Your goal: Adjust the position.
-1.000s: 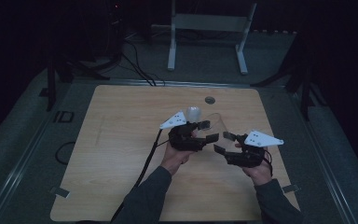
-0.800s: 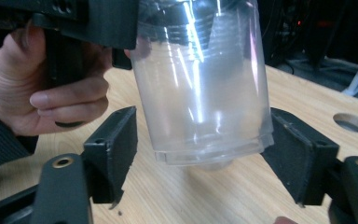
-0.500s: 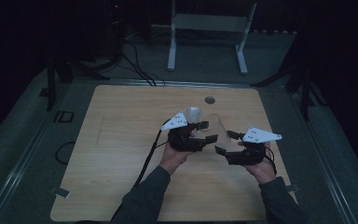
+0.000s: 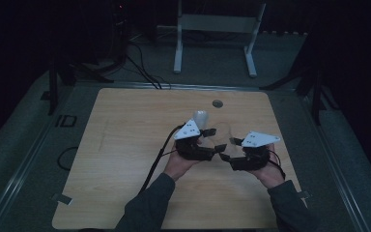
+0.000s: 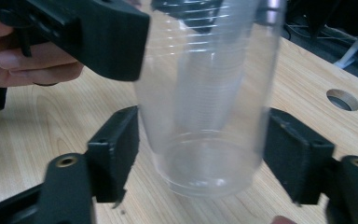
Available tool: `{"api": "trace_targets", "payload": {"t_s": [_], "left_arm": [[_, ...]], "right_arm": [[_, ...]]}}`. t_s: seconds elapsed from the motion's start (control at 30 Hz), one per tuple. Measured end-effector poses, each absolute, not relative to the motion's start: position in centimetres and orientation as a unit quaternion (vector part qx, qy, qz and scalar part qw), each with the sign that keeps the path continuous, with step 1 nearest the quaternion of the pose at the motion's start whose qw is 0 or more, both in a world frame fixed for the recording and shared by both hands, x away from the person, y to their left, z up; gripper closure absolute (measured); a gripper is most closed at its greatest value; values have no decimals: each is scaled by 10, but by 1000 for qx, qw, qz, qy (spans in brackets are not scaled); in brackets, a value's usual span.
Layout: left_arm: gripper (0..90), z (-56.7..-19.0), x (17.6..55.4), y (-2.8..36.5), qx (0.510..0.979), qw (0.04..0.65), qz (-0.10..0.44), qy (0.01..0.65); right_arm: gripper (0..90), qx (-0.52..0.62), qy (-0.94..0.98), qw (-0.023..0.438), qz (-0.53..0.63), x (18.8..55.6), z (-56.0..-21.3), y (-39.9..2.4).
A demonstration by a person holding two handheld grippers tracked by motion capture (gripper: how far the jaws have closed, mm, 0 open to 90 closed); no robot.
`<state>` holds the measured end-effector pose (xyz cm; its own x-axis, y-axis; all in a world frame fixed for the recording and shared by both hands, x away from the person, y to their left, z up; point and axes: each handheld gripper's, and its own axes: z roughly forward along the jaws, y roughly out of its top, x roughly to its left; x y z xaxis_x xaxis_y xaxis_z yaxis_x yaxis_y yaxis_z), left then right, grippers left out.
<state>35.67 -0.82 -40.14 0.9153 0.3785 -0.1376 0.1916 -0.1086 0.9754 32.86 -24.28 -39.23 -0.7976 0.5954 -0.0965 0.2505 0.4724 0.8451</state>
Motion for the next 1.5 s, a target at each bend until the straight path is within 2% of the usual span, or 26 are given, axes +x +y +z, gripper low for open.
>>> {"api": "trace_targets", "payload": {"t_s": [0.17,0.27,0.87,1.5], "left_arm": [[293,-401,356,-8,741,640,71,191],[281,-400,356,-8,739,642,68,192],[223,-400,356,-13,704,674,51,219],[250,-400,355,-19,682,692,50,233]], "right_arm": [[394,249,834,205,448,327,-393,-241],[406,249,832,208,450,326,-393,-242],[412,273,801,202,493,323,-405,-242],[412,285,781,196,520,321,-413,-241]]}}
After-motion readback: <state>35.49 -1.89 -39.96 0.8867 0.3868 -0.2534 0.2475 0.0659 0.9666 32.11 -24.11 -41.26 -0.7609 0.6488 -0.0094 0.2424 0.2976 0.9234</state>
